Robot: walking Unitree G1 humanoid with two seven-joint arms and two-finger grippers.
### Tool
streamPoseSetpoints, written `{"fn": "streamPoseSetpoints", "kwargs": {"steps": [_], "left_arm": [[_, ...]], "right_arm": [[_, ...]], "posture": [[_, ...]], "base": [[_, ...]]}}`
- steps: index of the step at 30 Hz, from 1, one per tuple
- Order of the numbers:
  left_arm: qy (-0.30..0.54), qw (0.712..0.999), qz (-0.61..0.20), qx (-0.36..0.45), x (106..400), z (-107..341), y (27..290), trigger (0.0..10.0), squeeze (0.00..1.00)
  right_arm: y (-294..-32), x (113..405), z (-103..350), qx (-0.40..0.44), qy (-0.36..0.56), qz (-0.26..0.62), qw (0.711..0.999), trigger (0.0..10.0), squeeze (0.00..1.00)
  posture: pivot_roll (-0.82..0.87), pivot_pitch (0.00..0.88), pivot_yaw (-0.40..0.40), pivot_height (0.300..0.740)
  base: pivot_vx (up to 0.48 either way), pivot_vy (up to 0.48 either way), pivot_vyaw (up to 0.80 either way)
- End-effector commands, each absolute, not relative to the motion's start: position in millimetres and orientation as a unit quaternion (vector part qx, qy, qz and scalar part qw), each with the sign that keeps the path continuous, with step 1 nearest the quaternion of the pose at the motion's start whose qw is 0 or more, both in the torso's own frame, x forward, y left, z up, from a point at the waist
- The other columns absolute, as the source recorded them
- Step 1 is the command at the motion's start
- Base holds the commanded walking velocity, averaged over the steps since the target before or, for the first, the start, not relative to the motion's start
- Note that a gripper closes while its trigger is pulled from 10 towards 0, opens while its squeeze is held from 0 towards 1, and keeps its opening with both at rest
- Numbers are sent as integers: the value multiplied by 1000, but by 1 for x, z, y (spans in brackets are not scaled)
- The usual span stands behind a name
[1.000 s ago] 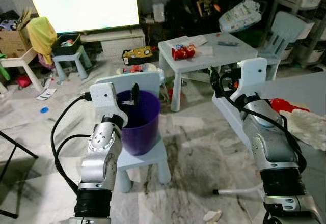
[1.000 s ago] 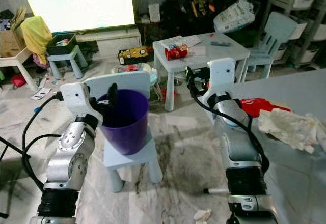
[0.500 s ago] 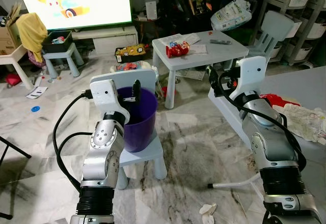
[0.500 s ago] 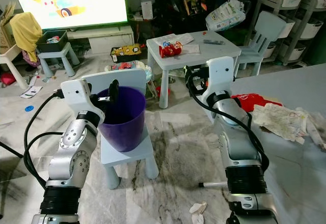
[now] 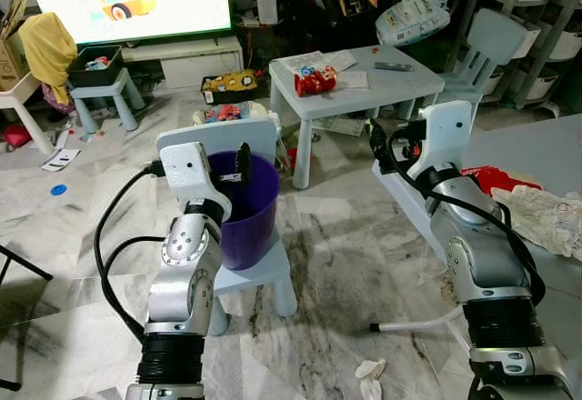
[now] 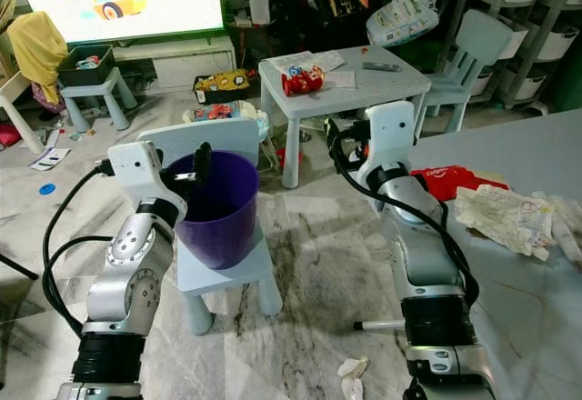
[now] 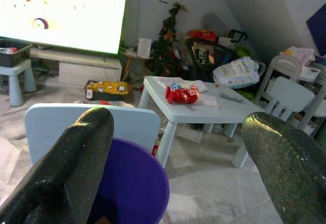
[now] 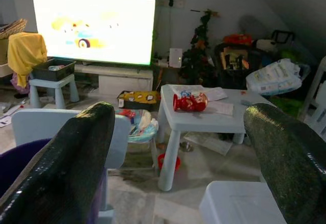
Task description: Picking trash to rubbish bin
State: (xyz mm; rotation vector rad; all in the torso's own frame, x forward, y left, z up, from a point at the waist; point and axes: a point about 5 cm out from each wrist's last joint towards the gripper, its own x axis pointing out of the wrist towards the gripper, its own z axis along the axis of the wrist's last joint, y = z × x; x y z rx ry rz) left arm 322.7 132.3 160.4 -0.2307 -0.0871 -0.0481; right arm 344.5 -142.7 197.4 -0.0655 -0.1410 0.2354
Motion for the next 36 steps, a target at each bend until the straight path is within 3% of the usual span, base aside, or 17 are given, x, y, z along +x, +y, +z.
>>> {"fn": "streamPoseSetpoints", "kwargs": {"steps": [1, 27, 36], "left_arm": [[-47, 992, -23, -119, 324, 164, 129, 10000, 0], [-31, 989, -26, -143, 325, 159, 128, 10000, 0], [-26, 988, -30, -147, 325, 159, 127, 10000, 0]], "right_arm": [[-142, 344, 201, -34, -74, 119, 990, 10000, 0], [-142, 344, 202, -36, -72, 125, 989, 10000, 0], [-141, 343, 203, -36, -76, 127, 988, 10000, 0]], "posture": [[26, 0, -24, 740], [24, 0, -30, 740], [23, 0, -31, 740]], "base": [[0, 0, -750], [0, 0, -750], [0, 0, -179]]}}
